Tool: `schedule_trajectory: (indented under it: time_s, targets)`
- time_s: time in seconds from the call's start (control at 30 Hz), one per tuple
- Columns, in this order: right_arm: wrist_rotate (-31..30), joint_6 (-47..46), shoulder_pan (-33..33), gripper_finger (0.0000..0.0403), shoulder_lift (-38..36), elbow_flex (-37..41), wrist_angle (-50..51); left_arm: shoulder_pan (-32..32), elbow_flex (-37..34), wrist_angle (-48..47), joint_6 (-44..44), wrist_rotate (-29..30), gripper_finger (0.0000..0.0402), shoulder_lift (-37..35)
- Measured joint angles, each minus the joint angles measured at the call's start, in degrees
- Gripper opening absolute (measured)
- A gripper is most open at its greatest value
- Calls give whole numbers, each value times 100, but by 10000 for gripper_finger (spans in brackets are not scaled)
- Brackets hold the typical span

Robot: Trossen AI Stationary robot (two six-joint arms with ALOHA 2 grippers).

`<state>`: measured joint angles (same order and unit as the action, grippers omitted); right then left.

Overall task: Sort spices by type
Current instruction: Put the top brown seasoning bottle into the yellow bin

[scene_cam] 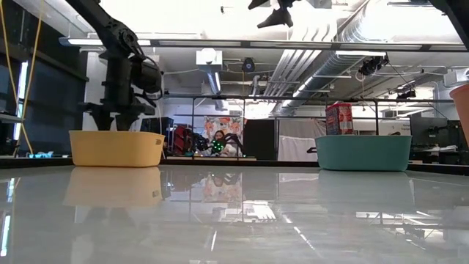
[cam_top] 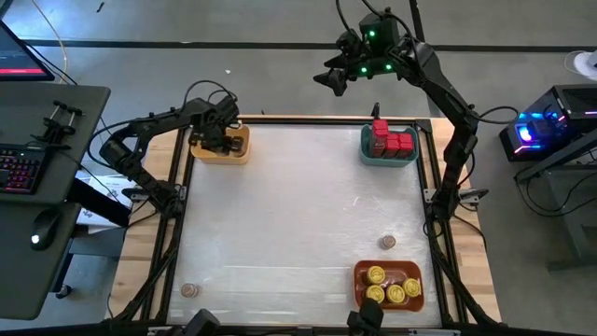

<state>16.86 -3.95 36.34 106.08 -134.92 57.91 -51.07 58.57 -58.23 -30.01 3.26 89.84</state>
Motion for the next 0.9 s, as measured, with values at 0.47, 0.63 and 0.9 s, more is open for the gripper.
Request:
schedule_trajectory:
  time_s: [0.47,0.63,0.9]
  targets:
    - [0,-6,0,336,4,3,-88,7,-14,332,-41,-125,194,0]
    - [0,-6,0,336,4,5,-82,7,-15,330,-36,-297,196,-2]
    - [0,-15,0,336,6,5,-79,7,-13,443,-85,-311,198,-2]
